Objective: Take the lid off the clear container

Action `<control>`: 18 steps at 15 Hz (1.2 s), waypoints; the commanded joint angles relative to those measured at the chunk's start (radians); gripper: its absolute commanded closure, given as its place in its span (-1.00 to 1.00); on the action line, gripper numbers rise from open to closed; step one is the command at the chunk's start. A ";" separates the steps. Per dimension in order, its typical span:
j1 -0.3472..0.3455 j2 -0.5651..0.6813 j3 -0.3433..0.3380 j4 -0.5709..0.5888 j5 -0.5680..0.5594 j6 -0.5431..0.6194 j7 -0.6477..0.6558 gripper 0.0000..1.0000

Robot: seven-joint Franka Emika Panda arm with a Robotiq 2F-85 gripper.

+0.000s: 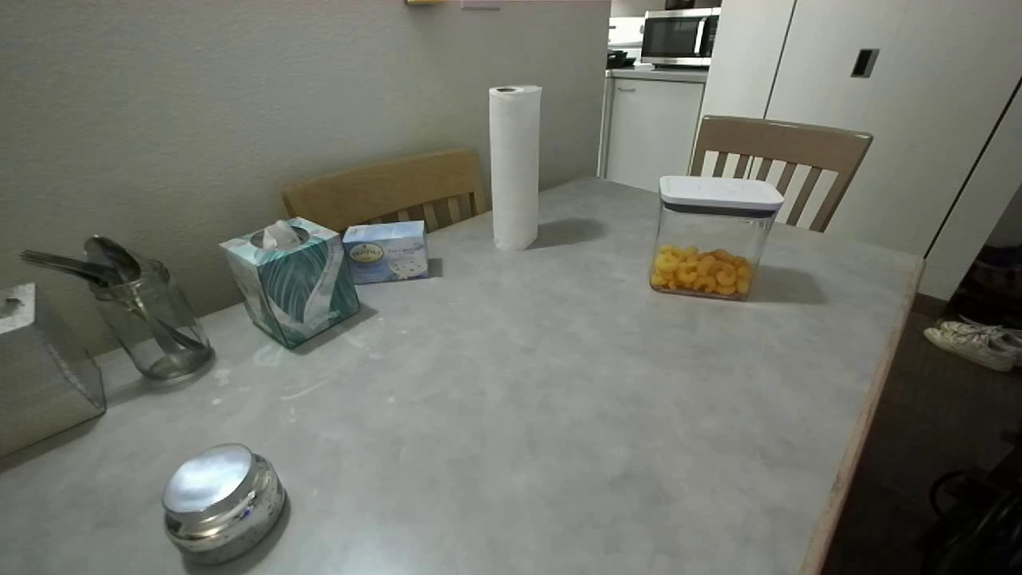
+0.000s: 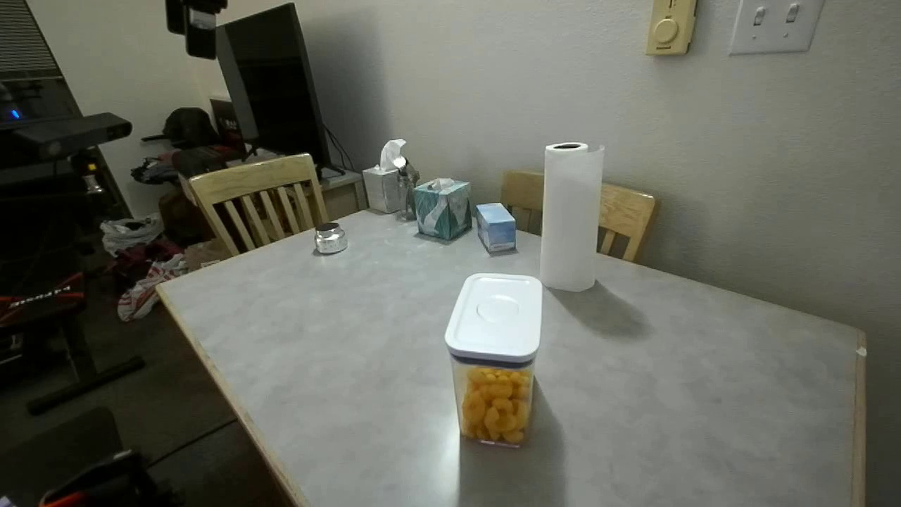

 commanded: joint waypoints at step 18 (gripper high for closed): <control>-0.019 0.005 -0.135 -0.013 -0.254 -0.040 -0.987 -1.00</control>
